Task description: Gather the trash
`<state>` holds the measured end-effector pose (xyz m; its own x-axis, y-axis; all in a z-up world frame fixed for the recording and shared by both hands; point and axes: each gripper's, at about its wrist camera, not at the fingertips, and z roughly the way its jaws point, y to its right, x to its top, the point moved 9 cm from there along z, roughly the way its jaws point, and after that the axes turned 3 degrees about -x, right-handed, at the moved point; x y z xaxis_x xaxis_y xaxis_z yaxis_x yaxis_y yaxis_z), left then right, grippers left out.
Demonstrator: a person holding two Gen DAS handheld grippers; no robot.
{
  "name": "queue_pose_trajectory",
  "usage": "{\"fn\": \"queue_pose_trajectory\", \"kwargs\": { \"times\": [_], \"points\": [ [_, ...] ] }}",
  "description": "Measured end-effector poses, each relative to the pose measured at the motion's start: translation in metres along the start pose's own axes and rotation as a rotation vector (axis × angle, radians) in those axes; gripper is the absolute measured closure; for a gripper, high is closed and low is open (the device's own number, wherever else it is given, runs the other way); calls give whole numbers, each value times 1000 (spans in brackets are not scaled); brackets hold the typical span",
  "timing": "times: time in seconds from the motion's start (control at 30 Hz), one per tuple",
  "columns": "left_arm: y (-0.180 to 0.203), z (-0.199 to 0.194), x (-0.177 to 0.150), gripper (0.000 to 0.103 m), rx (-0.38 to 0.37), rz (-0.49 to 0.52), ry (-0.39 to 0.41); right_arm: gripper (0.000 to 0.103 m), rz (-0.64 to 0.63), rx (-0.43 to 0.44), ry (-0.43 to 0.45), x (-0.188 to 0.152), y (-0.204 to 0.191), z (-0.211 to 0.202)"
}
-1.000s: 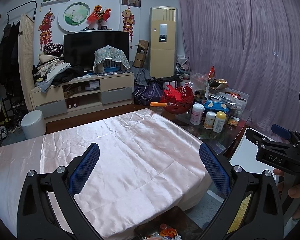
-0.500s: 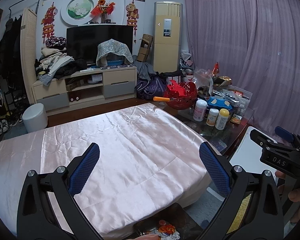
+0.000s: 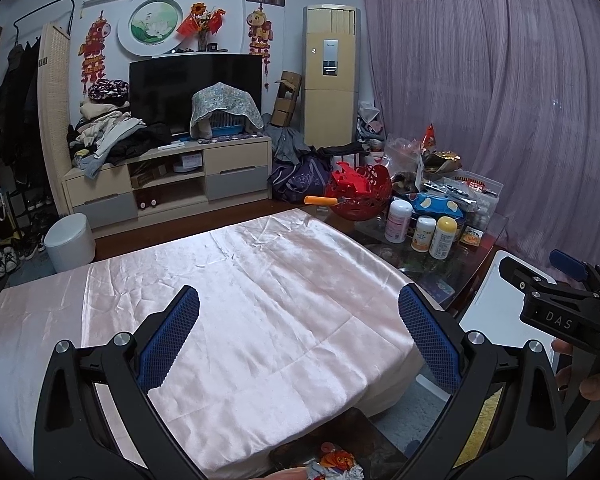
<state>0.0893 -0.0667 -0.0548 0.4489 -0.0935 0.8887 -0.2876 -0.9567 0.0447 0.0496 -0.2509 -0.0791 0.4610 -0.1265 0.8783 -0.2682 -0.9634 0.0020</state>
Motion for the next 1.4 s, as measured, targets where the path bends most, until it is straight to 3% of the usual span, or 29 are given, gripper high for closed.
{"fn": "queue_pose_trajectory", "kwargs": {
  "times": [1.4],
  "points": [
    [-17, 3, -6, 8, 47, -4, 1, 3, 5, -5, -6, 2, 4, -4]
  ]
}}
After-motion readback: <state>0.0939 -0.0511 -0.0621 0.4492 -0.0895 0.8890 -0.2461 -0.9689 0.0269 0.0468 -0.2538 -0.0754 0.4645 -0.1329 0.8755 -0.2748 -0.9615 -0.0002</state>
